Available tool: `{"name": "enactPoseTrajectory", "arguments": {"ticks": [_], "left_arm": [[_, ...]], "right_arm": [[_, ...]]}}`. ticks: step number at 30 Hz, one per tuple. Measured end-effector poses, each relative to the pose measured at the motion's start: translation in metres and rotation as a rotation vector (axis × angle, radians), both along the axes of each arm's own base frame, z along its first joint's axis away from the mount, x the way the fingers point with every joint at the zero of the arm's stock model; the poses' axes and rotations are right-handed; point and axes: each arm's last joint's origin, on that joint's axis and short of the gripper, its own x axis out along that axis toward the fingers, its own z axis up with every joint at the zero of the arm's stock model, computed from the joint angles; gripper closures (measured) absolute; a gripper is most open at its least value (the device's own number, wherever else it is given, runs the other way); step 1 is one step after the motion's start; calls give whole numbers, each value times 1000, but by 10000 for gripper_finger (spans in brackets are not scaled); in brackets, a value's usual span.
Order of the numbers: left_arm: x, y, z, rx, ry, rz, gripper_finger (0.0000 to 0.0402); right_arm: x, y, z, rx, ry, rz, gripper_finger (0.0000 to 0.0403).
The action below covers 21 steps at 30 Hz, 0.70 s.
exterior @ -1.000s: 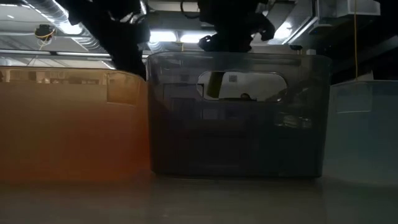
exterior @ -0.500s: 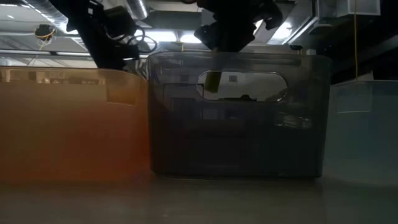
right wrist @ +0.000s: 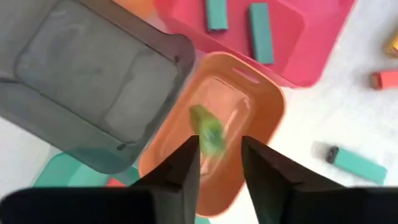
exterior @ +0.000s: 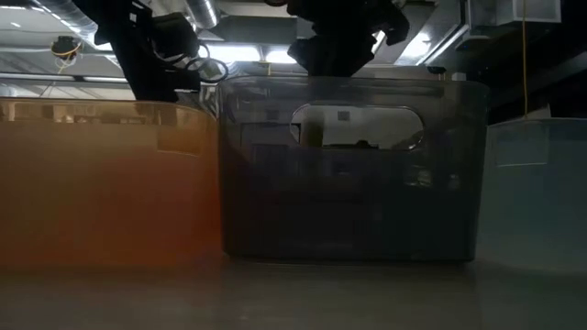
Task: Sort blocks
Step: Put the green block into the top orange bin, then put the yellow block into the bottom orange bin
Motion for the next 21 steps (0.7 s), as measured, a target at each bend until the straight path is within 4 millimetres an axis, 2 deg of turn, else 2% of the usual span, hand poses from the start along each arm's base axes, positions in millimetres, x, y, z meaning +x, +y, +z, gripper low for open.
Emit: {"name": "enactPoseTrajectory", "arguments": {"ticks": [6, 11, 21], "left_arm": [[-1, 0, 0, -4, 8, -2, 327], [-1, 0, 0, -7, 5, 3, 327], [4, -2, -6, -100, -10, -83, 327]], "right_arm": [[-1, -2, -1, -49, 19, -92, 244], [-8, -9, -3, -72, 96, -137, 244], [-20, -59, -5, 46, 158, -236, 256]]}}
